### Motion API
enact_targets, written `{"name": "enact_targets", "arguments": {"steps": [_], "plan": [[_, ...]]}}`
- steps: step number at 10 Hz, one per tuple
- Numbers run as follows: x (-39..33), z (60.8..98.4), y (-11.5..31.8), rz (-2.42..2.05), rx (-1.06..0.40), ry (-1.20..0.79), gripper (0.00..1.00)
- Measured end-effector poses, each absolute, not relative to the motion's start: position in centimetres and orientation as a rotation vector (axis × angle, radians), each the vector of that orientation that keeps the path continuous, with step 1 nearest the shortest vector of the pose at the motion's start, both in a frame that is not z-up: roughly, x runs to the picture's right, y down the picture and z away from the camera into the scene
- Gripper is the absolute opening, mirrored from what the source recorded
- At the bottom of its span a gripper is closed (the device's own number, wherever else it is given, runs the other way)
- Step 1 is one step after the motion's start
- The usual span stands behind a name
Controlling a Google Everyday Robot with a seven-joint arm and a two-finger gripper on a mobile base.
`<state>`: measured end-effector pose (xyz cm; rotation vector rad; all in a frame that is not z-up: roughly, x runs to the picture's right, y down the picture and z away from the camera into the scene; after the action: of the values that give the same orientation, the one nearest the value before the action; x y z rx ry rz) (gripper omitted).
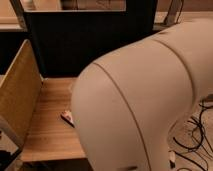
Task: Place the pepper in the ceramic bowl
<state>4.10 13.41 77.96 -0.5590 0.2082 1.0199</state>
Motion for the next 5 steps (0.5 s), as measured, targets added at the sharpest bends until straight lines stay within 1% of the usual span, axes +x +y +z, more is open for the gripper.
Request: {"name": "enact_targets", "arguments": {"steps": [5], "plan": [[4.64, 78.39, 13.13, 1.012, -0.542, 0.217, 0.73]]}}
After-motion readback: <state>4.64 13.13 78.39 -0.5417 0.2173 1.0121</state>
